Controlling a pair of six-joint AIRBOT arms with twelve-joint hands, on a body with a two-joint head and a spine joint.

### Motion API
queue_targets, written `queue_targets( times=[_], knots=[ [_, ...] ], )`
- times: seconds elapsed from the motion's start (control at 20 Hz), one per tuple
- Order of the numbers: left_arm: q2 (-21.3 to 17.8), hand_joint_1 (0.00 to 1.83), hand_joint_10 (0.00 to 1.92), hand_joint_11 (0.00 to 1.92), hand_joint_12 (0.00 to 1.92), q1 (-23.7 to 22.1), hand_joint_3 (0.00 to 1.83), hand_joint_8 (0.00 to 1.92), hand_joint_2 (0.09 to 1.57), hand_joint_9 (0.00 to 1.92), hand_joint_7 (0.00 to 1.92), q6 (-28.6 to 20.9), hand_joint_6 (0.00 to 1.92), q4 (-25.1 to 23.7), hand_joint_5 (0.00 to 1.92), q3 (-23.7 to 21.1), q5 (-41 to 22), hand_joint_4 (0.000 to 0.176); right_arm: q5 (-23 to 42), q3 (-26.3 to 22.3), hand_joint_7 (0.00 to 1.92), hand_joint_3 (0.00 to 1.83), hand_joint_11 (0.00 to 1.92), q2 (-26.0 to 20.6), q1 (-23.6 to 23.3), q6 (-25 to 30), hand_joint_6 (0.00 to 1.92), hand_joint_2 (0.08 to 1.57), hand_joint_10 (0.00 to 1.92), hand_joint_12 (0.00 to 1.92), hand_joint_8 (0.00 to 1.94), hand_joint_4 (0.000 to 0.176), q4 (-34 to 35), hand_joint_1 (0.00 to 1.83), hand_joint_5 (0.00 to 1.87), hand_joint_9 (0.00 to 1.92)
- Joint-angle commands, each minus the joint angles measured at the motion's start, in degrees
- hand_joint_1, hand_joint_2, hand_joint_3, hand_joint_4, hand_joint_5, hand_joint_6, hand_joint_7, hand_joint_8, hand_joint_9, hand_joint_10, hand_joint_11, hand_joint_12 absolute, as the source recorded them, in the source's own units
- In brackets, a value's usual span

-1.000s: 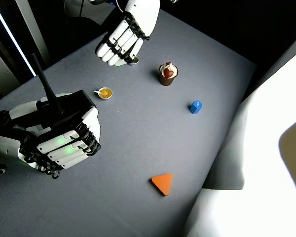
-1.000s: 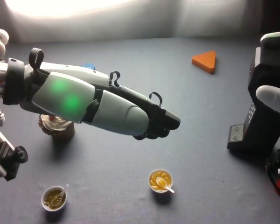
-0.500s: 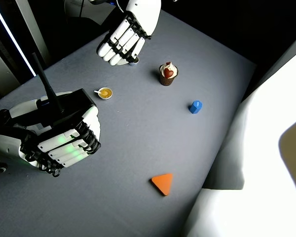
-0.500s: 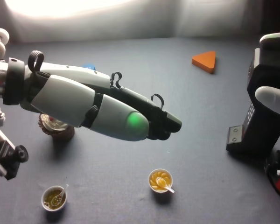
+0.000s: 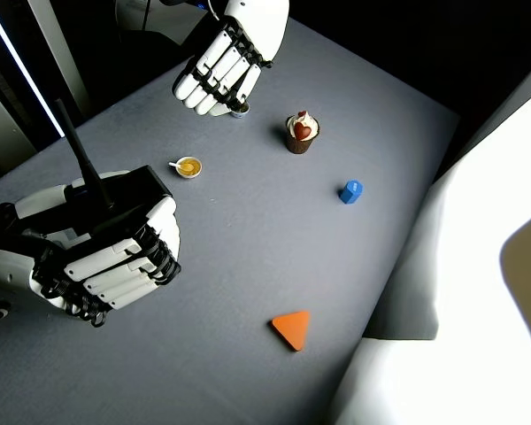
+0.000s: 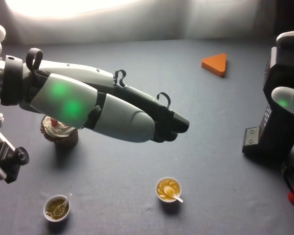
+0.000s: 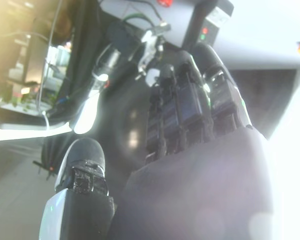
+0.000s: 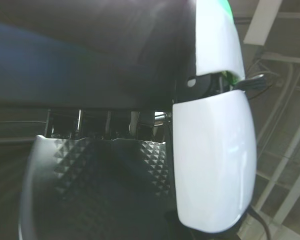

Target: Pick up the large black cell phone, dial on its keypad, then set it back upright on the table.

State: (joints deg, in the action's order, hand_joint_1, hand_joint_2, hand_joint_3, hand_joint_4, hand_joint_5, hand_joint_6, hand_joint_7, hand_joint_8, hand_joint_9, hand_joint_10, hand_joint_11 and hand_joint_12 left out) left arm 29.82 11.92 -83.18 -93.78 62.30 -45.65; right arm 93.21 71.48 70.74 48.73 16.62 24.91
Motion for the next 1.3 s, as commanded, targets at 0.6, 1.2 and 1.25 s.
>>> queue_targets(
  times=[0.6, 1.2, 1.25],
  knots=[
    [-1.7, 0.12, 0.00, 0.00, 0.91, -2.4, 0.00, 0.00, 1.26, 0.35, 0.37, 2.5, 0.00, 5.2, 0.26, -0.7, -1.8, 0.018, 7.9, 0.6, 0.79, 0.00, 1.05, 0.3, -1.3, -1.6, 0.90, 1.16, 1.36, 1.11, 1.30, 0.000, -3.3, 1.37, 0.86, 0.91],
    [-1.8, 0.09, 0.00, 0.00, 0.92, -2.5, 0.00, 0.00, 1.26, 0.35, 0.35, 2.5, 0.00, 5.5, 0.25, -0.9, -1.8, 0.021, 7.9, 0.2, 0.74, 0.00, 1.04, 0.7, -1.6, -1.7, 0.92, 1.17, 1.36, 1.10, 1.34, 0.000, -2.3, 1.37, 0.87, 0.91],
    [-1.9, 0.10, 0.00, 0.00, 0.91, -2.5, 0.00, 0.00, 1.26, 0.35, 0.35, 2.5, 0.00, 5.5, 0.26, -0.9, -1.8, 0.020, 7.9, 0.3, 0.73, 0.00, 1.03, 0.7, -1.6, -1.7, 0.93, 1.18, 1.39, 1.11, 1.36, 0.000, -2.3, 1.36, 0.86, 0.89]
  ],
)
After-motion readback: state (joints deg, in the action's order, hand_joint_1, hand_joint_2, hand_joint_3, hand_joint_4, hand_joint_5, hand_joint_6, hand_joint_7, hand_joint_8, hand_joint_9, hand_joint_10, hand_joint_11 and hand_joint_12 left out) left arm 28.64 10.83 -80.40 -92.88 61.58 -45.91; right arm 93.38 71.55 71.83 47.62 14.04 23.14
